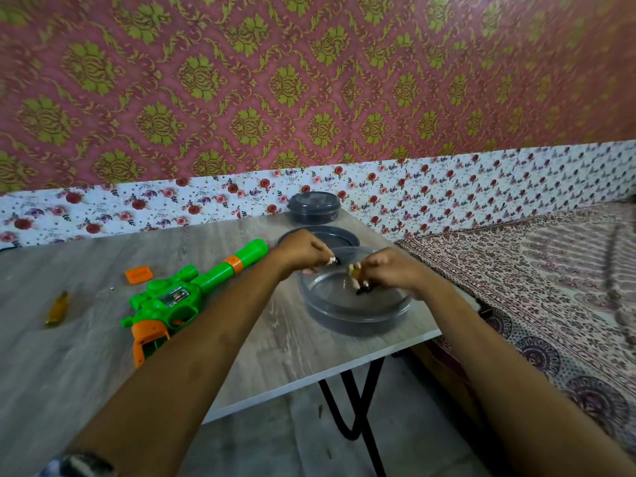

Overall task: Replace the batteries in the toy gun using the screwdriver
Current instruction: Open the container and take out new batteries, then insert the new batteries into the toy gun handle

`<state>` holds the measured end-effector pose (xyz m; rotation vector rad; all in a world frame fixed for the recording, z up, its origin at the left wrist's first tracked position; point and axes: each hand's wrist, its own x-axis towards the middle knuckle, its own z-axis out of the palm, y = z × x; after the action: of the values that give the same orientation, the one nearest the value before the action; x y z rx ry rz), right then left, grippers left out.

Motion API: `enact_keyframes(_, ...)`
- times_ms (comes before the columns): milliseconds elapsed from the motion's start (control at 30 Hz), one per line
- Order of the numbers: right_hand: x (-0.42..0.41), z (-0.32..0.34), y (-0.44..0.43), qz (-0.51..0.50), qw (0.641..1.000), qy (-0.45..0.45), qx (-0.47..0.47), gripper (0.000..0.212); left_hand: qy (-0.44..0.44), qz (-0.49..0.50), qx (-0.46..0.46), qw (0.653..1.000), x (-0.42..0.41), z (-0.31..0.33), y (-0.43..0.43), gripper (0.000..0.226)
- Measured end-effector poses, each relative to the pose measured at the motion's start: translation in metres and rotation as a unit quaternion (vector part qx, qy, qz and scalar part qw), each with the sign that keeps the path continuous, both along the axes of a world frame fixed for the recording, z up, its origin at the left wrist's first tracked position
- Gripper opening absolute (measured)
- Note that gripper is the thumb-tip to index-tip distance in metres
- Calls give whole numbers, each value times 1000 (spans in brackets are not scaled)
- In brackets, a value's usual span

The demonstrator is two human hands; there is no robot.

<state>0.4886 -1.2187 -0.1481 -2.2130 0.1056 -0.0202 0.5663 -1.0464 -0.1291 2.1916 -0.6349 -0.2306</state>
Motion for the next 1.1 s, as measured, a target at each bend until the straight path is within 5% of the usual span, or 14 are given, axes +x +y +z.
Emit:
enact_keyframes(100,-1,13,2,-84,918,6,387,16,70,-31,-58,995,0,8,4,23)
enact_keyframes(200,0,20,6,-126,834,11,537,23,107,-45,-121,986,-4,13,5,19)
enact_keyframes(400,0,10,29,-128,896,28,423,21,121,-22,-187,975,-7,13,13,18)
enact_keyframes(767,9,16,83,-77,923,-11,377,9,124,9,-240,963,-12,18,58,15)
enact_keyframes(933,31,7,128,-68,874,-19,480,15,81,88,-316,941,-18,18,99,16)
enact_keyframes(1100,61,-3,191,-42,760,-47,647,19,22,169,-348,922,-16,7,137,19)
